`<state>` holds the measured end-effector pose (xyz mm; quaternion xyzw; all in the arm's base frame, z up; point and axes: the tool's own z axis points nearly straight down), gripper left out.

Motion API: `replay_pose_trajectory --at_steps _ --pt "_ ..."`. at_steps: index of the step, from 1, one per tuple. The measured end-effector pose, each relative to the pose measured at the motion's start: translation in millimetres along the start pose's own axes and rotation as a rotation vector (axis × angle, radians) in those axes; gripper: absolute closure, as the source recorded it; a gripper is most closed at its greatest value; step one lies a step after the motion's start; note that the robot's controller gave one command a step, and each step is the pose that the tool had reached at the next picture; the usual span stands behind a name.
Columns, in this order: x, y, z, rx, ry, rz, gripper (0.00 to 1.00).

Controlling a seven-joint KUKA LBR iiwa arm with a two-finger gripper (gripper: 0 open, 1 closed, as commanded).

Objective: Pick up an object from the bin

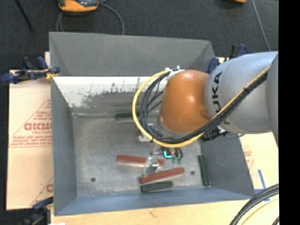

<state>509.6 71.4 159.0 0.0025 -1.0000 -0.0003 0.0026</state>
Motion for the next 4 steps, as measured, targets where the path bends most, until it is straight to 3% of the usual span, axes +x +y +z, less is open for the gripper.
replay_pose_trajectory --at_steps 1,2,3,4 --pt "-2.0 0 -4 -0.001 -0.008 0.002 0.0" --pt "-55.8 2 78 -0.002 -0.014 -0.057 1.0" --pt "-55.8 2 78 -0.002 -0.014 -0.057 1.0" --pt "-55.0 3 -53 0.001 -0.009 -0.096 1.0"
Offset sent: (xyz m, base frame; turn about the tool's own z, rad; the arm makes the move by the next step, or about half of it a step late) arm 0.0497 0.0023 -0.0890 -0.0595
